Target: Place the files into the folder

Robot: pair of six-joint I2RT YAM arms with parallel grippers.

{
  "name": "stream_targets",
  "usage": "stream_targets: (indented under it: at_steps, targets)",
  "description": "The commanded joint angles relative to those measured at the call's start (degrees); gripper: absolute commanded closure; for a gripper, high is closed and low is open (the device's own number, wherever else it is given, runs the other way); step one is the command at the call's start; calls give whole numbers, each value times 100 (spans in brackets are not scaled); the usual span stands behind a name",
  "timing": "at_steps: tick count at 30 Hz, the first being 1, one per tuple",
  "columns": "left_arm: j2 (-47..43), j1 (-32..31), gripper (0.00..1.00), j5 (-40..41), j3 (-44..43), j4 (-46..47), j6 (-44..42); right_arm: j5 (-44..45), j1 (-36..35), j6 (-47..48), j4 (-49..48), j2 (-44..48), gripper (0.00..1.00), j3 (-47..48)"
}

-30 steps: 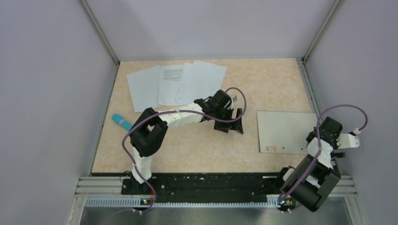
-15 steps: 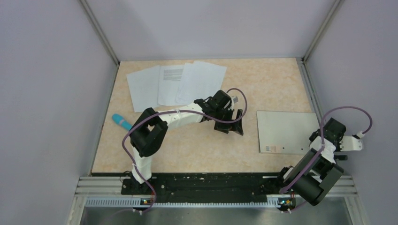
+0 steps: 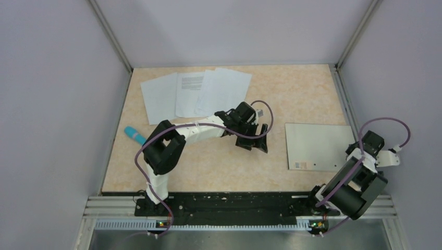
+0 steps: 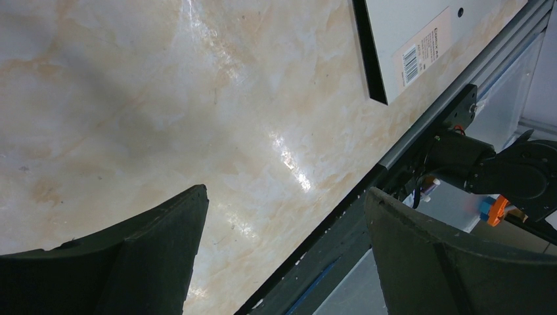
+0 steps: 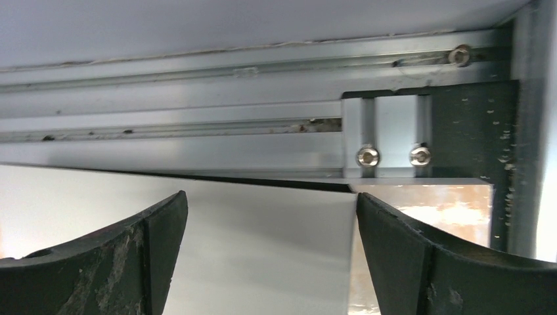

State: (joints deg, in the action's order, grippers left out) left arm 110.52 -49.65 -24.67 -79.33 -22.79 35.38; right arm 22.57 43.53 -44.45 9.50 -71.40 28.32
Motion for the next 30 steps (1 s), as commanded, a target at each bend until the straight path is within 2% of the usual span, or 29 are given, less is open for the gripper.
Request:
stream_targets:
  at_steps: [1, 7, 13, 19, 21, 24, 25, 30]
  targets:
    - [-399, 58, 7, -46, 58, 52, -72, -849, 46, 92, 345, 194, 9, -4]
    - [-556, 165, 7, 152, 267, 98, 101, -1450, -165, 107, 772, 1082, 19, -289]
    - [-769, 342, 7, 345, 684, 344, 383, -1509, -1123, -158, 1267, 1791, 20, -395]
    - [-912, 586, 8, 398, 980, 555, 615, -1689, -1913, -456, 1486, 1952, 22, -514]
    - [-944, 649, 8, 447, 1053, 602, 685, -1640, -2374, -671, 1525, 1990, 23, -595]
    - [-968, 723, 8, 476, 1114, 688, 774, -1094, -3421, -957, 1670, 1999, 23, -492]
    - [-961, 742, 8, 453, 1094, 703, 784, -812, -3553, -900, 1781, 1951, 23, -315]
    - [-1017, 755, 8, 373, 1043, 596, 689, 919, -3397, 129, 2134, 1651, 10, 901]
